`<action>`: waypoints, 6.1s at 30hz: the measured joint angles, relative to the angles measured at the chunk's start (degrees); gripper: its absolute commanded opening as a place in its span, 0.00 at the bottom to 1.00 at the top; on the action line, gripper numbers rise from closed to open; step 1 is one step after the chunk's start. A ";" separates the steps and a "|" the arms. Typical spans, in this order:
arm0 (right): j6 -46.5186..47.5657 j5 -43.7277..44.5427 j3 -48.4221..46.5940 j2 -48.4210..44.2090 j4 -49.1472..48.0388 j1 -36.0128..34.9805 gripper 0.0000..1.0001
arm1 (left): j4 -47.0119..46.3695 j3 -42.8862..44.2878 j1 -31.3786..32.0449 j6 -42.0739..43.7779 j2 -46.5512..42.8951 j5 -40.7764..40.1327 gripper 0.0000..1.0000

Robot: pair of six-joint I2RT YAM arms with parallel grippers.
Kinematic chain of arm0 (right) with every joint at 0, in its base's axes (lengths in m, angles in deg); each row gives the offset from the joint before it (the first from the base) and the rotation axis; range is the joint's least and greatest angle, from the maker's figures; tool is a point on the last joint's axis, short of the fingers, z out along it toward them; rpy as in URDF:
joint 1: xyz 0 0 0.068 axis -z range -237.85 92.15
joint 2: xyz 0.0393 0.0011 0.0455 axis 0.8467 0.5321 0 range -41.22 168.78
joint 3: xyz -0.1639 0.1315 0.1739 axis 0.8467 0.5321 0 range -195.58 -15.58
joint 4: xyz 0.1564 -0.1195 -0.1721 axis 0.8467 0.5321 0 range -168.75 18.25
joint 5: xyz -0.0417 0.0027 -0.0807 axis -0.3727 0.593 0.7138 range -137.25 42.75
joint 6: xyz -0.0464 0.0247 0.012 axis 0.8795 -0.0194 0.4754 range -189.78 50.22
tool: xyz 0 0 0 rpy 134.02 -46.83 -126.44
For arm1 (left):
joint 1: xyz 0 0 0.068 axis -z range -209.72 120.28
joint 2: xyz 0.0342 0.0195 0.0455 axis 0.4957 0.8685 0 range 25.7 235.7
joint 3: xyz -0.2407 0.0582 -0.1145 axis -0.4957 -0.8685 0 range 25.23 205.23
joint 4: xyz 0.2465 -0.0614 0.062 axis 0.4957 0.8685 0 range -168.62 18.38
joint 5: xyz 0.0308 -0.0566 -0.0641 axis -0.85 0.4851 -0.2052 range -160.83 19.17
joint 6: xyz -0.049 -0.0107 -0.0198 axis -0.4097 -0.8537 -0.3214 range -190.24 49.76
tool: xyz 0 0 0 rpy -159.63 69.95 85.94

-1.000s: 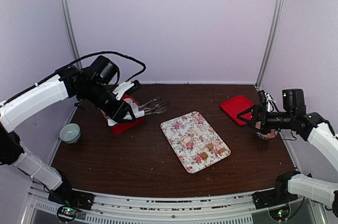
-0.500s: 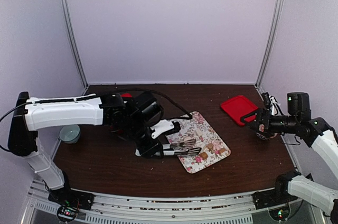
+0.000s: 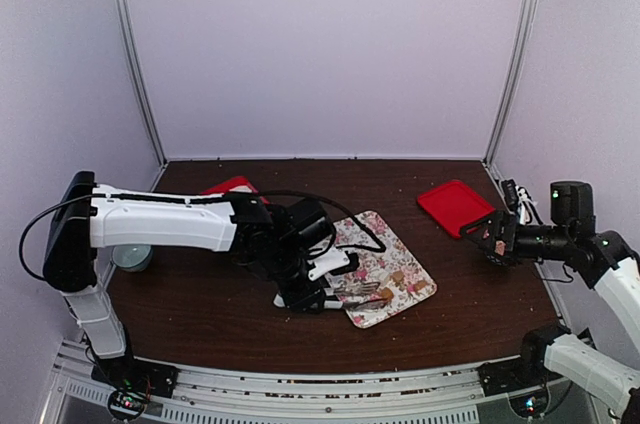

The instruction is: Pack the chocolate

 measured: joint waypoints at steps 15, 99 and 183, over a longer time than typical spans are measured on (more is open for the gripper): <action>-0.24 0.98 0.46 -2.56 1.81 0.00 1.00 | -0.76 6.64 0.11 1.53 7.02 -0.74 0.40; -4.09 0.55 0.22 9.22 -7.48 0.00 1.00 | 9.97 2.45 -54.62 -5.27 -4.44 -2.54 0.38; -4.02 3.52 1.42 -0.74 -1.60 0.00 1.00 | 18.08 38.88 0.33 -4.87 22.82 -5.18 0.39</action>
